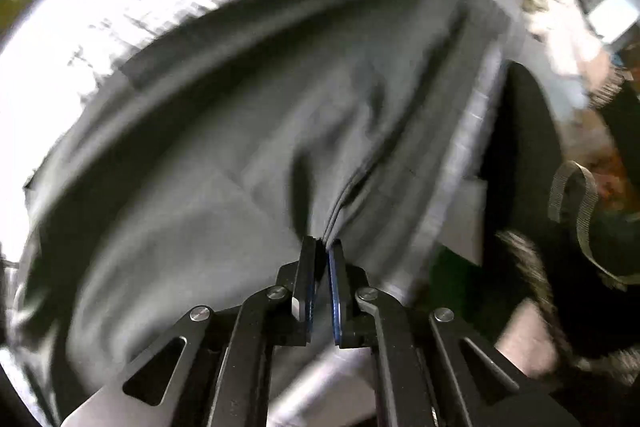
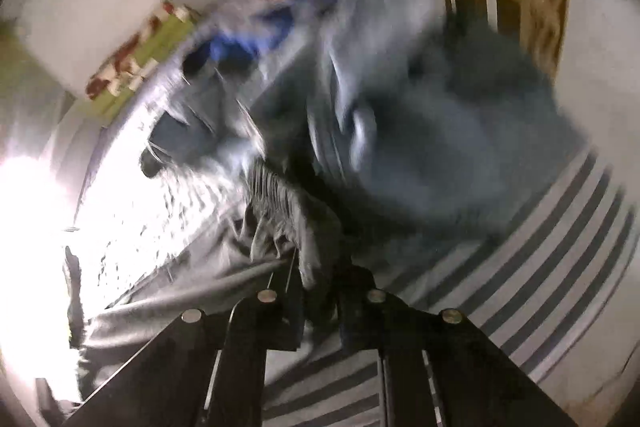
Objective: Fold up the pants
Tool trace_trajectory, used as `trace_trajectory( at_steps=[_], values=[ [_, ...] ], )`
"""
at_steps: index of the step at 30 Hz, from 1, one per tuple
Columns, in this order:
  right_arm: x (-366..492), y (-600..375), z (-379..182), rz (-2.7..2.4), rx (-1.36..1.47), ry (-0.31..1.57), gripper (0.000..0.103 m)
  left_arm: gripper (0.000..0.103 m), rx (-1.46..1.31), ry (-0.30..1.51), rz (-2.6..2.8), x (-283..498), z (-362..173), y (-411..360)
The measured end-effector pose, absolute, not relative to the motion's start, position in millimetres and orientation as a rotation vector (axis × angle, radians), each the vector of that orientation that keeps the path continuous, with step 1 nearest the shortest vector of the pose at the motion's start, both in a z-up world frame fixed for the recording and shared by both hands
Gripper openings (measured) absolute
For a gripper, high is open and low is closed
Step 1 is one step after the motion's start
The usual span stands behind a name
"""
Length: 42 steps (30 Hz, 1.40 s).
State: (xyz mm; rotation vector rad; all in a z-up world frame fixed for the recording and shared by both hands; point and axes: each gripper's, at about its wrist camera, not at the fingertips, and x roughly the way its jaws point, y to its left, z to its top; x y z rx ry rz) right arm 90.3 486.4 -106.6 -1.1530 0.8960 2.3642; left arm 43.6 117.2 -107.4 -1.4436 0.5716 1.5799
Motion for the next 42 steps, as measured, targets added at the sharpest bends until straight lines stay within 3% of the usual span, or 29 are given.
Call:
trace_trajectory(
  at_steps=[1, 3, 4, 7, 10, 11, 17, 22, 26, 28, 30, 34, 39, 42],
  values=[
    [90.4, 485.1, -105.6, 2.366, -1.148, 0.849, 0.011, 0.010, -1.457, 0.607, 1.564, 55.0, -111.2, 114.2],
    [82.8, 486.7, -123.5, 2.331, -1.249, 0.851, 0.013, 0.029, -1.496, 0.720, 1.599, 56.9, -127.6, 112.9],
    [79.3, 488.0, -131.8, 2.304, -1.307, 0.855, 0.016, 0.040, -1.513, 0.704, 1.606, 54.7, -129.5, 109.7],
    [80.0, 487.1, -138.4, 2.256, -1.407, 0.785, 0.023, 0.046, -1.509, 0.563, 1.637, 45.6, -111.0, 89.4],
    [98.2, 478.1, -108.9, 2.266, -1.340, 0.631, 0.026, 0.067, -1.462, 0.462, 1.761, 26.2, -78.1, 52.8],
    [103.4, 472.1, -94.0, 2.272, -1.300, 0.552, 0.026, 0.070, -1.447, 0.427, 1.848, 12.2, -65.9, 30.4],
    [62.4, 406.6, -22.6, 2.584, -1.309, 0.421, 0.026, 0.071, -1.544, 0.175, 2.237, -78.9, -63.7, -91.1],
    [-47.3, 280.5, -12.4, 2.968, -1.620, 0.363, 0.027, 0.071, -1.710, 0.103, 2.434, -88.2, -87.1, -203.2],
    [-133.9, 158.0, -39.5, 3.083, -2.004, 0.114, 0.028, 0.089, -1.777, 0.053, 2.526, -66.3, -107.3, -254.9],
    [-173.3, 101.8, -63.2, 3.063, -2.200, 0.015, 0.028, 0.089, -1.806, 0.042, 2.482, -58.6, -120.4, -266.3],
    [-197.4, 67.1, -83.1, 3.012, -2.366, 0.038, 0.028, 0.090, -1.779, 0.102, 2.478, -56.3, -130.1, -267.8],
    [-221.0, 8.4, -127.4, 2.879, -2.630, 0.008, 0.024, 0.103, -1.719, 0.234, 2.463, -53.5, -145.3, -253.6],
    [-228.6, -19.0, -155.2, 2.760, -2.754, 0.009, 0.020, 0.103, -1.652, 0.187, 2.485, -52.1, -149.0, -258.1],
    [-236.6, -24.3, -161.9, 2.724, -2.786, 0.104, 0.020, 0.103, -1.631, 0.187, 2.495, -51.7, -150.4, -253.6]
  ],
)
